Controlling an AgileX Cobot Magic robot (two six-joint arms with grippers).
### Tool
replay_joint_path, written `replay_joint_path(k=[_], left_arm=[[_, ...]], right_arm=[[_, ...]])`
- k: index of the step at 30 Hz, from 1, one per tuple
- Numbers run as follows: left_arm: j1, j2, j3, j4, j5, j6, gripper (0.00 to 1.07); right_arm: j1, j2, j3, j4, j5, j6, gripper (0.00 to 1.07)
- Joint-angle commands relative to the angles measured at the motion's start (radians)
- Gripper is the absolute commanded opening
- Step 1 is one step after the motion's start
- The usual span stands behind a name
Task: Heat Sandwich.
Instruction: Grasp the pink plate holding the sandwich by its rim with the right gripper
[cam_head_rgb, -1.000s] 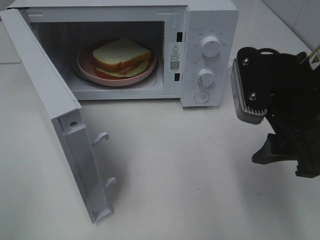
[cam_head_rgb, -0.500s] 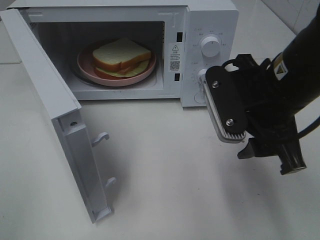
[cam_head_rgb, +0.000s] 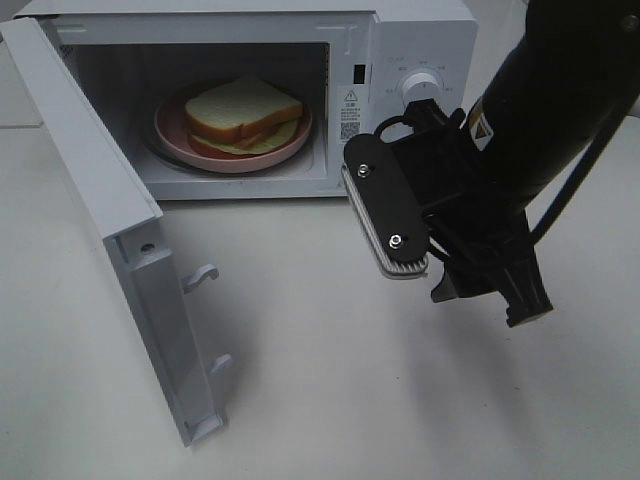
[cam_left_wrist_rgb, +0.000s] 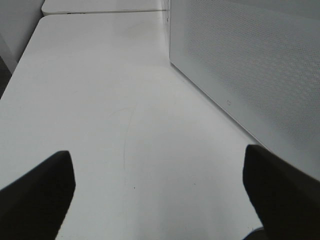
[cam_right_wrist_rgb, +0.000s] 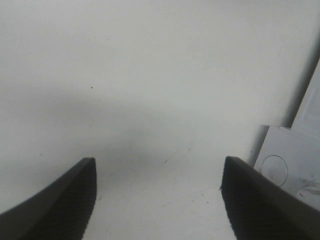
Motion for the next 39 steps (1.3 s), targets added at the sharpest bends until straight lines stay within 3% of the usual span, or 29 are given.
replay_joint_path(k=[1,11,22,39], left_arm=[[0.0,-0.017,0.003,-0.004,-0.012,-0.001,0.84],[0.0,-0.017,0.003,-0.004,-0.012,-0.001,0.84],[0.0,-0.017,0.003,-0.004,-0.012,-0.001,0.84],[0.0,-0.017,0.003,-0.004,-0.012,-0.001,0.84]], right_arm=[[0.004,0.009,-0.009,0.015,-0.012,-0.012,0.69],[0.05,0.051,-0.019,0.071,-0.099,-0.093,0.67],[0.05,0.209,-0.222,0.017,-0.083,-0.089,0.62],[0.05,0.414,-0.453,-0.036,-0.107,-0.088,0.6]])
